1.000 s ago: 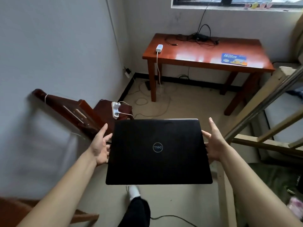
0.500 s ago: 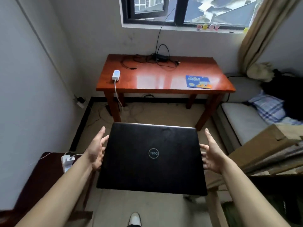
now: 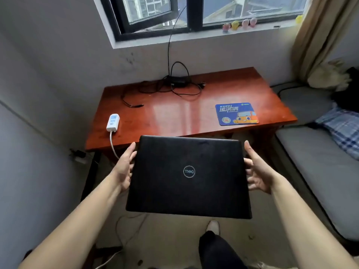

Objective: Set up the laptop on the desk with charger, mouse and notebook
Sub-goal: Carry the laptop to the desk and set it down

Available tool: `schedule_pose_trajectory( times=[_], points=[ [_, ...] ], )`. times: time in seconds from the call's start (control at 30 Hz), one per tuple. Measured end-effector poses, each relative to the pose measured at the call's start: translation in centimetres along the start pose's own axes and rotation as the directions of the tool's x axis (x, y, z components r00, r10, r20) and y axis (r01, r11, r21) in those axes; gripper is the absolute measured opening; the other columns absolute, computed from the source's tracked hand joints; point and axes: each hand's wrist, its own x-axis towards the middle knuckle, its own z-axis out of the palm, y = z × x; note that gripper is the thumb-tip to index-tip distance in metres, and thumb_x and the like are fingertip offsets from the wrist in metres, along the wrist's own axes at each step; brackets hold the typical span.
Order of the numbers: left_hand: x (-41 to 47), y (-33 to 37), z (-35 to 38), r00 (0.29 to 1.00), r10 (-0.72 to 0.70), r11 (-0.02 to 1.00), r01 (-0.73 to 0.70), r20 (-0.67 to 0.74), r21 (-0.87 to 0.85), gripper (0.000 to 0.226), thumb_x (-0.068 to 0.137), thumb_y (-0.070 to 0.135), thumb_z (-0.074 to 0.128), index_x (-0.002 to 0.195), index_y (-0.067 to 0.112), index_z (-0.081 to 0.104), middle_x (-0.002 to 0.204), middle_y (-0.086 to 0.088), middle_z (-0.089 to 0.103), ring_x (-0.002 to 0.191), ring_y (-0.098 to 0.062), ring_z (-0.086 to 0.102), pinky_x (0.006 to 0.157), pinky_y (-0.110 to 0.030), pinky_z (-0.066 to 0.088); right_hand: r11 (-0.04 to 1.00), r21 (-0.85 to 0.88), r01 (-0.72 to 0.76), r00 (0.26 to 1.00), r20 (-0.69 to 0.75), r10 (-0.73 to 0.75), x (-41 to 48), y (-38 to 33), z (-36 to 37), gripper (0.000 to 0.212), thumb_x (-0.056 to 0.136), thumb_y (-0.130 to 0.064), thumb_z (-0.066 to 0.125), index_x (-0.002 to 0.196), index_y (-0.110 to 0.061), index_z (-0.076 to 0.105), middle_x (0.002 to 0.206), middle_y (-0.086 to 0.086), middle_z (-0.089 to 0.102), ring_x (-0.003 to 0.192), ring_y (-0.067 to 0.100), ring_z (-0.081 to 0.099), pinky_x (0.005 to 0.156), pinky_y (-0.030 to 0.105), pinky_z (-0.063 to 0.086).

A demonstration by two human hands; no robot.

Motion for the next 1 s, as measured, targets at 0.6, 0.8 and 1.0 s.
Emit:
schedule_pose_trajectory(
  times=[0.6, 0.8, 1.0],
  points=[
    [22.6, 15.3, 2.7, 0.981, -0.148, 0.982, 0.131, -0.126, -0.138, 0.074, 0.072, 0.081, 0.051, 0.121, 0.028, 0.066, 0.112, 0.001, 0.07, 0.108, -0.021, 0.06, 0.094, -0.039, 0.05, 0.99, -0.099, -0.099, 0.993, -0.076, 0.091, 24.3, -27.0, 0.2, 0.111, 0.04, -0.107, 0.044, 0.119, -0.032, 0.065, 0.121, 0.007, 0.065, 0.112, 0.031, 0.06, 0.085, 0.048, 0.052],
    [32.5, 18.9, 2.7, 0.97, -0.233, 0.96, 0.218, -0.068, -0.176, 0.051, 0.086, 0.069, 0.05, 0.104, 0.026, 0.069, 0.103, 0.019, 0.062, 0.095, -0.006, 0.054, 0.106, -0.043, 0.043, 0.966, -0.099, -0.24, 0.958, -0.183, 0.219, 31.8, -31.0, 1.8, 0.123, 0.044, -0.108, 0.04, 0.137, -0.028, 0.054, 0.125, 0.007, 0.058, 0.112, 0.033, 0.055, 0.072, 0.042, 0.048],
    [40.9, 21.8, 1.9, 0.946, -0.32, 0.936, 0.306, -0.056, -0.174, 0.052, 0.082, 0.06, 0.06, 0.116, 0.023, 0.071, 0.112, 0.002, 0.074, 0.101, -0.02, 0.069, 0.088, -0.037, 0.055, 0.96, -0.05, -0.277, 0.934, -0.247, 0.257, 38.5, -34.2, 3.9, 0.082, 0.068, -0.099, 0.033, 0.076, -0.032, 0.08, 0.068, -0.005, 0.075, 0.062, 0.017, 0.072, 0.057, 0.027, 0.048]
  ],
)
